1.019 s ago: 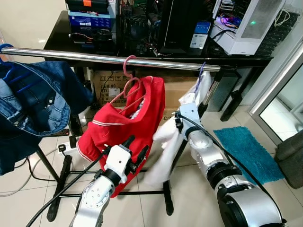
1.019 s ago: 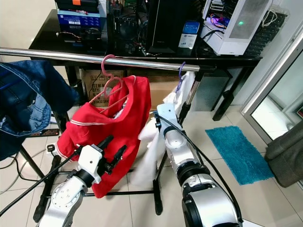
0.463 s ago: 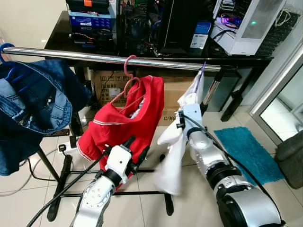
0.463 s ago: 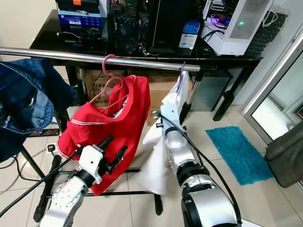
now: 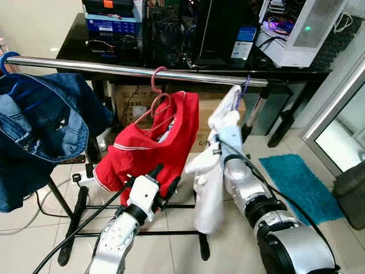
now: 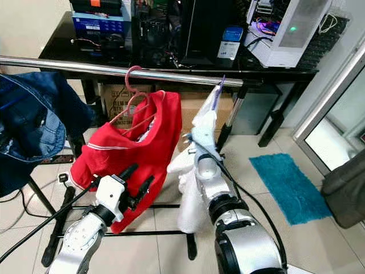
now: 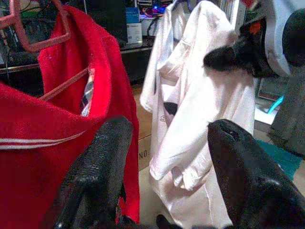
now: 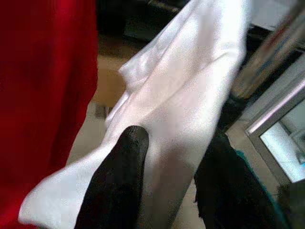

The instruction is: Hang hanger

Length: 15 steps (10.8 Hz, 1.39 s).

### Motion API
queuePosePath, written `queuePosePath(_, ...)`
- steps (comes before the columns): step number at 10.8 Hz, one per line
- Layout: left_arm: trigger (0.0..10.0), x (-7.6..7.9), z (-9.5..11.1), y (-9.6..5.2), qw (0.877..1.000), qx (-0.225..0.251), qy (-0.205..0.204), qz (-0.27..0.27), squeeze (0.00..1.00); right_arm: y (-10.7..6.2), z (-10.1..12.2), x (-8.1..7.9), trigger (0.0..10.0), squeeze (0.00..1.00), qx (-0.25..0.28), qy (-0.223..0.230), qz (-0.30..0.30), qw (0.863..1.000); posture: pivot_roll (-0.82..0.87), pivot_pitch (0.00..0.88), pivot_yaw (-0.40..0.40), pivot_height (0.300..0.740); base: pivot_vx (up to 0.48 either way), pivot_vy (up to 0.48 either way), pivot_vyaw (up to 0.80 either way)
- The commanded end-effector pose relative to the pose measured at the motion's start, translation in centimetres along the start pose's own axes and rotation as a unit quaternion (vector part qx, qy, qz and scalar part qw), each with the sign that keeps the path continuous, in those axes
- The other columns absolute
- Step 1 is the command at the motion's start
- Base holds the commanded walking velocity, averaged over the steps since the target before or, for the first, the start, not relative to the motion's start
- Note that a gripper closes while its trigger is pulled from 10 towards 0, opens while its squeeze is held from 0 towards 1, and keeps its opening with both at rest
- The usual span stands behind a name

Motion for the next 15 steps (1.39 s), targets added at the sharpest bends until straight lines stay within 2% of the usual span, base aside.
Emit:
queuePosePath(1,10.0,0.4,0.5,0.2,1.0,0.008,0.004,-0.005,0.0,0.4,2.0,0.6,10.0,0.0,0.033,0.026,-0.009,0.999,0.22,0.026,-0.115,0.74,0.0,0.0,0.0)
queuePosePath(5,10.0,0.5,0.5,0.2,1.0,0.008,0.004,-0.005,0.0,0.3,1.7,-0.4,10.0,0.0,0.02,0.032,0.01,0.999,0.22,0.027,-0.117,0.74,0.0,0.0,0.0)
queuePosePath(6,10.0,0.5,0.5,0.2,1.0,0.008,0.006,-0.006,0.0,0.3,1.5,-0.2,0.0,0.0,0.017,0.036,0.001,0.999,0.22,0.028,-0.117,0.74,0.0,0.0,0.0)
queuePosePath(9,10.0,0.7,1.7,0.3,0.998,0.034,0.044,-0.026,0.0,0.4,2.0,1.8,0.0,0.0,0.037,0.052,-0.042,0.997,0.22,0.028,-0.115,0.74,0.0,0.0,0.0)
queuePosePath(11,10.0,0.8,1.7,0.2,0.998,0.034,0.045,-0.029,0.0,0.4,2.6,2.1,0.0,0.0,0.055,0.068,-0.046,0.995,0.22,0.027,-0.112,0.74,0.0,0.0,0.0)
queuePosePath(13,10.0,0.7,1.5,0.2,0.998,0.03,0.047,-0.029,0.0,0.1,3.5,2.2,0.0,0.0,0.085,0.11,-0.035,0.99,0.22,0.023,-0.111,0.74,0.0,0.0,0.0)
queuePosePath(15,10.0,0.7,1.4,0.2,0.998,0.028,0.048,-0.029,0.0,-0.1,3.4,2.6,0.0,0.0,0.095,0.122,-0.033,0.987,0.22,0.021,-0.111,0.74,0.0,0.0,0.0)
Point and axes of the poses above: a point about 5 cm out from each wrist's last joint towards the gripper, its own y axis pointing out of the wrist towards the gripper, its own z axis along the axis of the wrist's last joint, x = y × z, the point moved 6 cm from there along y, pointing out of the wrist towards the gripper, and after that the axes turned 4 degrees about y, right-handed, at the moved point
